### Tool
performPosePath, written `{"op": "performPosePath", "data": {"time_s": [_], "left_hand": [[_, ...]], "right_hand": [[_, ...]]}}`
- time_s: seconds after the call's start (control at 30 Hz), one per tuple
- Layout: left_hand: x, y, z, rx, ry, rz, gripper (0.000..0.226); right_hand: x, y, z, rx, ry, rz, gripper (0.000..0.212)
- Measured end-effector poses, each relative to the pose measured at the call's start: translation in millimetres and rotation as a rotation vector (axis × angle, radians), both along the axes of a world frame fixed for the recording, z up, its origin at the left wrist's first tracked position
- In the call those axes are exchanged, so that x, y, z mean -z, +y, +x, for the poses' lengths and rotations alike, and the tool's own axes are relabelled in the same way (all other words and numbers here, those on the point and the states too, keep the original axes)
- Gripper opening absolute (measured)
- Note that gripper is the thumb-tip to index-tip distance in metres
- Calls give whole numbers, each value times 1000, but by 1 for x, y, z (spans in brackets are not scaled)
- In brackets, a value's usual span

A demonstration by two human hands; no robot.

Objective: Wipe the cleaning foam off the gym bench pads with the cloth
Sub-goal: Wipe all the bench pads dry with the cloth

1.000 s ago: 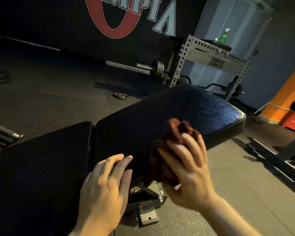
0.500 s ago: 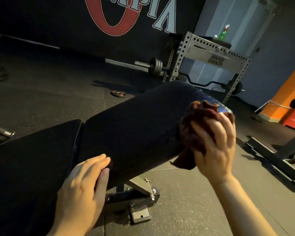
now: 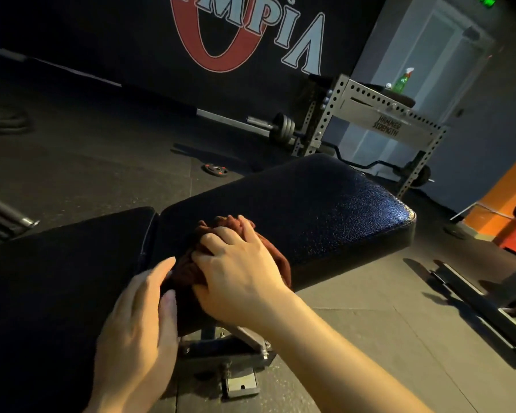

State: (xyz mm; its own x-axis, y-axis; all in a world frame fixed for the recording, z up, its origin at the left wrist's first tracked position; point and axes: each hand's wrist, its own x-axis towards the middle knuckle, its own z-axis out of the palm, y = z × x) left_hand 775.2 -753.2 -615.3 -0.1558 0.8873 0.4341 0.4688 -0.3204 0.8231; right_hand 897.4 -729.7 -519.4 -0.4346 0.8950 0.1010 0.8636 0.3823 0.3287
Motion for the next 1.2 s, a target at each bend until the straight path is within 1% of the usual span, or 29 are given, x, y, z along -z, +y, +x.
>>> {"op": "performPosePath", "data": {"time_s": [0.1,0.13,0.17,0.2,0.3,0.33,0.4,0.47,0.53,0.63,0.73,0.83,0.9,1.0,1.07,1.2], "left_hand": [[7,2,-15,-135,252,68,32],[11,1,-19,-178,321,72,31],[14,-1,-23,-201,351,74,31],[18,-1,-27,-209,355,79,31],[32,2,-40,-185,320,54,35],[34,3,-43,-166,295,38,36],[32,2,-44,-170,211,6,33],[29,1,-44,-172,102,-22,25],[28,-2,-47,-142,65,-4,22],[32,-3,-59,-163,49,30,19],[39,2,-77,-178,-31,-64,20],[46,4,-95,-177,-121,-114,22],[47,4,-104,-176,-150,-123,20],[38,5,-103,-171,-112,-118,18],[23,6,-94,-172,-103,-143,18],[-22,-5,-75,-68,-59,-247,17]], "right_hand": [[-6,19,1,-15,-29,-54,40],[-13,23,11,10,-32,-42,40],[-22,27,24,58,-38,-12,40],[-34,31,44,141,-48,30,40],[-71,35,100,536,-50,134,45],[-75,36,108,623,-30,141,47],[-69,41,102,674,-23,146,48],[-56,44,77,664,-17,134,49],[-36,47,45,609,-10,90,50],[-1,48,-10,413,-13,0,53],[34,49,-71,185,8,-198,54],[58,50,-116,63,-48,-348,56],[63,54,-119,35,-37,-345,51],[59,56,-98,29,84,-281,41],[51,53,-92,55,93,-323,39],[22,47,-73,103,64,-441,41]]}}
